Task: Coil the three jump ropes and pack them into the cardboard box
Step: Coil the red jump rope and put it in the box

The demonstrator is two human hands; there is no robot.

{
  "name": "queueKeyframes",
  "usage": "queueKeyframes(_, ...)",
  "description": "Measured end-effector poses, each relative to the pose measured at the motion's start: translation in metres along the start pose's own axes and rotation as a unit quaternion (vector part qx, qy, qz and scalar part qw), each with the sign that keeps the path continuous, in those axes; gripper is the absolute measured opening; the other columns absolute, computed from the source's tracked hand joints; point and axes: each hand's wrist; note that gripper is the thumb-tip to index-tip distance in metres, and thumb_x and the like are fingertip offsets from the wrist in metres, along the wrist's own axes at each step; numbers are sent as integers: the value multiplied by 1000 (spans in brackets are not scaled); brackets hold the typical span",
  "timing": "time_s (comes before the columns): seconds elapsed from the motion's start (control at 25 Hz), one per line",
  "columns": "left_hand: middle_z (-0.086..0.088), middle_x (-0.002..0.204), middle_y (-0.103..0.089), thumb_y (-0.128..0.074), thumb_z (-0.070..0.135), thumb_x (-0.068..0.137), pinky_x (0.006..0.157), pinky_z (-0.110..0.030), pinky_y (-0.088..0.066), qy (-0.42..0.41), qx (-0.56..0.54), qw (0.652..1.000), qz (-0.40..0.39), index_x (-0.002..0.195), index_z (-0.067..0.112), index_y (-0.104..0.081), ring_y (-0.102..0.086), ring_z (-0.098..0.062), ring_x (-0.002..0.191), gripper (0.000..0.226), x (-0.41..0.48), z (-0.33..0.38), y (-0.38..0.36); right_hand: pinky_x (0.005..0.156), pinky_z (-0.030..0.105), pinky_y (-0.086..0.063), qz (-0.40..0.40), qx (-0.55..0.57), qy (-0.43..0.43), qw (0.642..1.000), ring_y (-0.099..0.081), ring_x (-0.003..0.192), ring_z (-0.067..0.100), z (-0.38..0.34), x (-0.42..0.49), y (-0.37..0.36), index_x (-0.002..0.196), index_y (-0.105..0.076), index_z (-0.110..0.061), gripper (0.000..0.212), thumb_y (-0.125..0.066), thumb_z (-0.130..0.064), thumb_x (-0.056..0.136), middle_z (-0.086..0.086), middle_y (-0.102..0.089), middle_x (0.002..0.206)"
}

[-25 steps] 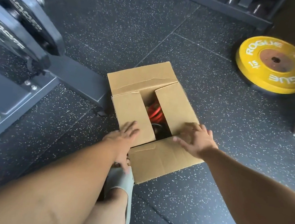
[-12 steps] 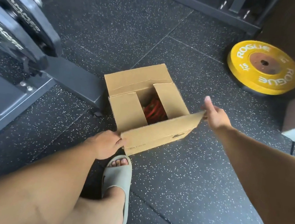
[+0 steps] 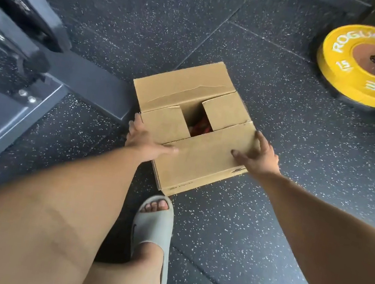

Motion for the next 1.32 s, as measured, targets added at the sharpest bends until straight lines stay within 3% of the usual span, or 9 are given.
queueKeyframes(0.2,1,145,-51,-74,69,69,107,-36,-35,36,-331,936,118,156,26,-15,-46,-24,135,114,30,26,12,117,50,-27,-6,22,27,999,-31,138,38,2,0,6,160,-11,-42,107,-77,-62,78,9,-37,148)
queueKeyframes(0.28,3,131,-61,-47,75,86,100,-33,-39,39,-359,918,165,139,27,-51,-53,-24,126,71,24,35,13,117,50,-26,-9,27,26,999,-31,137,38,3,-1,6,160,-10,-42,108,-76,-63,78,8,-37,148)
queueKeyframes(0.36,3,118,-65,-31,81,85,96,-37,-45,36,-380,901,208,117,24,-65,-60,-24,113,74,16,36,13,117,50,-26,-12,33,24,999,-29,139,38,1,-3,8,160,-10,-44,109,-77,-63,77,8,-36,149)
queueKeyframes(0.52,7,129,-62,-27,94,70,107,-39,-40,33,-446,883,145,130,35,-56,-58,-17,119,89,23,26,26,118,51,-25,-22,44,14,999,-26,142,36,-2,-6,9,160,-9,-46,108,-77,-61,78,6,-34,151)
queueKeyframes(0.64,11,107,-63,-23,79,89,98,-32,-34,8,-455,889,52,108,37,-62,-56,-12,106,60,13,26,33,118,52,-26,-14,41,17,999,-27,141,36,-2,-5,8,160,-9,-45,107,-76,-63,78,7,-34,151)
queueKeyframes(0.8,-2,145,-49,-49,63,79,111,-41,-32,-59,-155,984,69,107,33,-69,-43,-24,132,45,-2,2,1,117,55,-28,-12,8,13,1000,-29,140,36,1,-5,5,159,-6,-46,109,-72,-70,76,6,-33,153)
queueKeyframes(0.92,-5,166,-1,-40,50,95,121,-50,-10,-194,178,955,136,148,43,-33,-8,-34,150,54,-14,-1,-53,117,56,-21,9,-90,45,995,-20,147,33,3,-5,3,158,7,-46,103,-56,-78,83,3,-9,167)
queueKeyframes(1.08,-3,163,22,-10,66,96,121,-47,8,-220,257,936,92,155,38,6,20,-33,150,67,-22,4,-78,118,58,-16,14,-289,262,921,3,156,30,-2,1,-5,157,15,-42,63,-18,-52,104,1,19,169)
queueKeyframes(1.32,-1,166,11,-15,54,101,122,-47,1,-194,276,937,91,154,44,-9,8,-34,152,55,-26,16,-72,118,64,-7,-56,-360,210,907,7,156,32,-34,4,-4,159,13,-37,61,-15,-37,105,-5,19,169)
Point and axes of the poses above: each hand's wrist, its own x-axis towards the middle knuckle, its own y-axis out of the back of the hand, z = x × y
